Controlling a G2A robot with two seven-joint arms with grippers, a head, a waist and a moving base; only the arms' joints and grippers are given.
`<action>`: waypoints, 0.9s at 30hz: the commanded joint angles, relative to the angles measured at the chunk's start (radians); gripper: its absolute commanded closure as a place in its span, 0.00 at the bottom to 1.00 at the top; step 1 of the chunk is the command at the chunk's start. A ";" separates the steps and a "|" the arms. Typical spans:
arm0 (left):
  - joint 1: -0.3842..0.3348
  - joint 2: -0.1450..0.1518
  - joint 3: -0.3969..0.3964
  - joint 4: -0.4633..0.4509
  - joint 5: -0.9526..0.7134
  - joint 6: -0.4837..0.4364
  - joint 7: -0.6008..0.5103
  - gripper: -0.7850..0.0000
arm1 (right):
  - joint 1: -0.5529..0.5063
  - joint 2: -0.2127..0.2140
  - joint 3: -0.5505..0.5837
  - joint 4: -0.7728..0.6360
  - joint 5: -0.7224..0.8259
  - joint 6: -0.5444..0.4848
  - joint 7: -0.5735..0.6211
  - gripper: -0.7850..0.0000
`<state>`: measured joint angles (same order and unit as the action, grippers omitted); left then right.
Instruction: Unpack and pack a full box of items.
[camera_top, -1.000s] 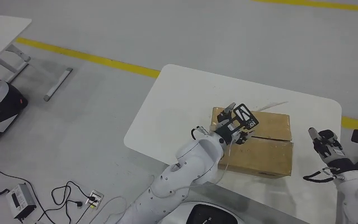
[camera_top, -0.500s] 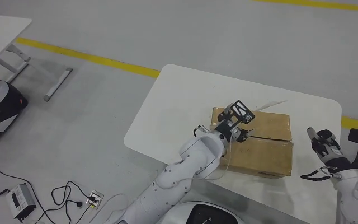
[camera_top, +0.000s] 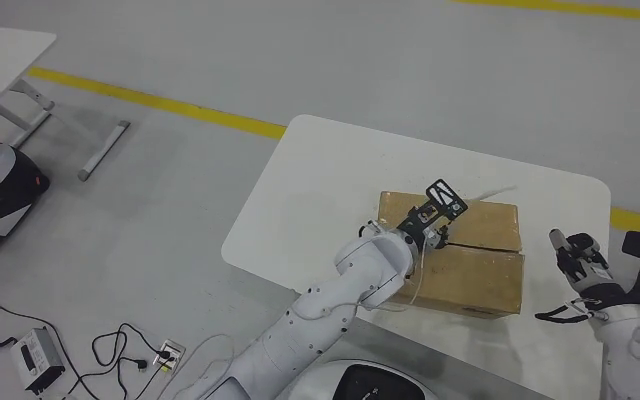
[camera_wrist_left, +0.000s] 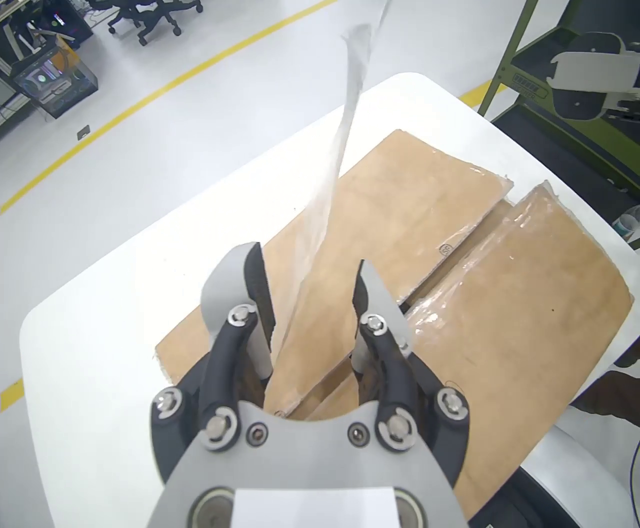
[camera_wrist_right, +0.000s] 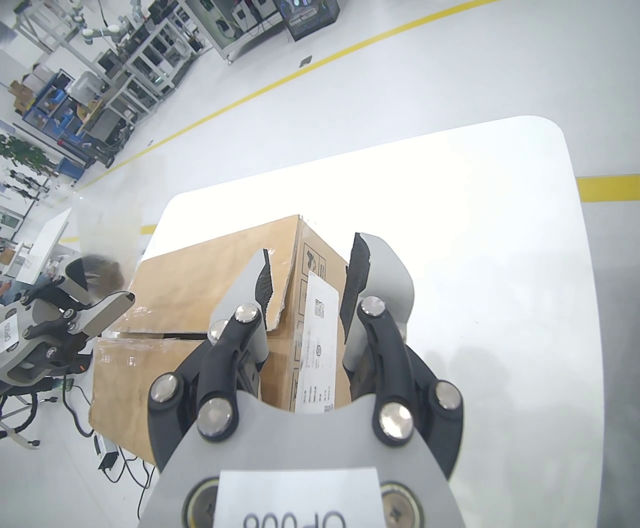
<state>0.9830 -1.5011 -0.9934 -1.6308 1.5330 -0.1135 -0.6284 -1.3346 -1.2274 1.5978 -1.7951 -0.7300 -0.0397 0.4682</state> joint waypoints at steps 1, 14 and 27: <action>0.008 -0.001 0.010 -0.011 -0.002 -0.001 0.003 1.00 | -0.003 0.000 -0.003 -0.004 0.000 0.003 -0.001 0.56; 0.048 -0.013 0.086 -0.034 0.035 0.016 0.019 0.87 | -0.033 0.005 0.011 -0.018 0.006 0.015 -0.017 0.56; 0.050 -0.024 0.094 -0.002 0.041 0.053 0.026 1.00 | -0.065 0.011 0.021 -0.063 0.026 -0.044 -0.024 0.35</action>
<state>1.0281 -1.5250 -0.9000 -1.6328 1.5715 -0.0583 -0.6013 -1.3976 -1.2171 1.6171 -1.8558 -0.7037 -0.0719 0.4451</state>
